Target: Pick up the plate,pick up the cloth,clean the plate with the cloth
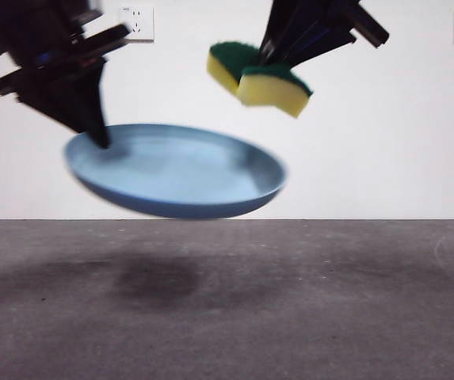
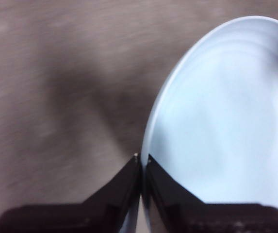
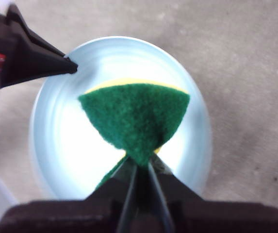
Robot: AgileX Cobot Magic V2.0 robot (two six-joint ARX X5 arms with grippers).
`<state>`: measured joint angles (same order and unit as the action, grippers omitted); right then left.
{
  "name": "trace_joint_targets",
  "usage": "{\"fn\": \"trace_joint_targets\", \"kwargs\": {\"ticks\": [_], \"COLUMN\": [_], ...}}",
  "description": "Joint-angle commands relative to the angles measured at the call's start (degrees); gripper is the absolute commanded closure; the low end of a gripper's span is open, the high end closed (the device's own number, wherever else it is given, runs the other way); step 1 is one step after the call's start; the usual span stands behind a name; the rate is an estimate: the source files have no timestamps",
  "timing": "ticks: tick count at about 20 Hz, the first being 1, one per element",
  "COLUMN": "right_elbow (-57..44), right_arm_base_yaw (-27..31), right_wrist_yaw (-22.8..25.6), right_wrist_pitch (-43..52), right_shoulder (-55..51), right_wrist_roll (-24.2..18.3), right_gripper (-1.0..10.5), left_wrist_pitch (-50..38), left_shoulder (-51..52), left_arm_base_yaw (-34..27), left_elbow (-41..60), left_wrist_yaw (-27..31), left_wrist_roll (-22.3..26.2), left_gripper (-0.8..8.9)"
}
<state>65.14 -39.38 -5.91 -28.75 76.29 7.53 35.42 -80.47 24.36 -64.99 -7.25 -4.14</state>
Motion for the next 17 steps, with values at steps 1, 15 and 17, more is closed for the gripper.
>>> {"fn": "trace_joint_targets", "kwargs": {"ticks": [1,15,17], "right_elbow": [-0.1,-0.1,-0.1], "right_arm_base_yaw": [-2.2,-10.0,-10.3], "right_wrist_yaw": [4.6,-2.9,-0.4], "right_wrist_pitch": [0.7,1.4,-3.2], "right_shoulder": [2.4,13.1,13.1], "right_wrist_roll": [0.6,0.5,-0.1], "right_gripper": [9.6,9.6,9.6], "left_wrist_pitch": [-0.9,-4.6,-4.3], "left_shoulder": [0.1,0.1,0.1], "left_arm_base_yaw": [3.1,3.8,2.1], "left_elbow": [0.0,0.0,0.0], "left_wrist_yaw": [-1.9,-0.4,-0.8], "left_wrist_roll": [-1.4,-2.1,-2.1], "left_gripper": [8.21,8.22,8.22]}}
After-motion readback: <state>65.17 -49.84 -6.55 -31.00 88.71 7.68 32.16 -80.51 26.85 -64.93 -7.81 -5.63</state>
